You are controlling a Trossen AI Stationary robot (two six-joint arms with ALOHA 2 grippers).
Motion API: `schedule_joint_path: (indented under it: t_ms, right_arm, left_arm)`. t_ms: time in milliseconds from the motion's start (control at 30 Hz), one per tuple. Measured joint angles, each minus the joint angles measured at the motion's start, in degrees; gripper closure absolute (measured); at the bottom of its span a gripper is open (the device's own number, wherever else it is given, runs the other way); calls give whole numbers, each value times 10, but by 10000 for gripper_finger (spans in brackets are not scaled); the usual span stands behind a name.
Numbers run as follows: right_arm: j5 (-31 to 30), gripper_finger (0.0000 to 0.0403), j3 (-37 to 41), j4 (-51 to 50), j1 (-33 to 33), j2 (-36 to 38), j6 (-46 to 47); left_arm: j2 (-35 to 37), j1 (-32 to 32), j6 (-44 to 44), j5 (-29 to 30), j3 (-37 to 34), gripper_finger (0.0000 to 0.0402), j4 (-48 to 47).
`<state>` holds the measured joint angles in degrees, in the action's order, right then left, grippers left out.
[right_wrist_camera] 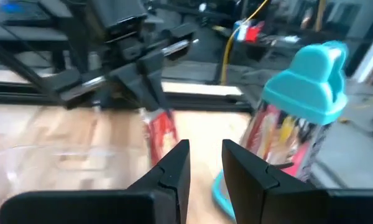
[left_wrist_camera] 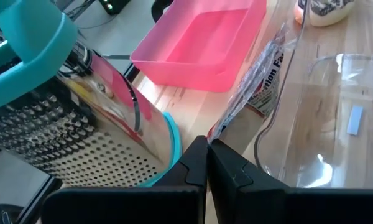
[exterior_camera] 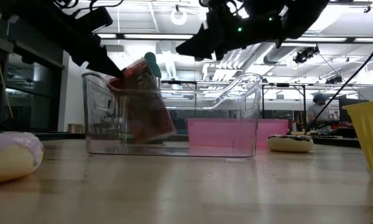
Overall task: Pick & Place Food Item
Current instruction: Put the red popcorn bag into the pink bin
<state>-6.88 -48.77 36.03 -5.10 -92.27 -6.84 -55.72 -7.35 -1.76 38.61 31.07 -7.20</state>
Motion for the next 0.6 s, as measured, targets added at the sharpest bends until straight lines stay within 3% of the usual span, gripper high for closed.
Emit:
schedule_joint_path:
  t_ms: [167,600]
  right_arm:
    - [-39,311,-6,30,14,-35,-19]
    - [-17,205,-19,23,14,-50,11]
  left_arm:
    - [0,0,5,0,0,401,10]
    - [0,0,23,0,0,401,47]
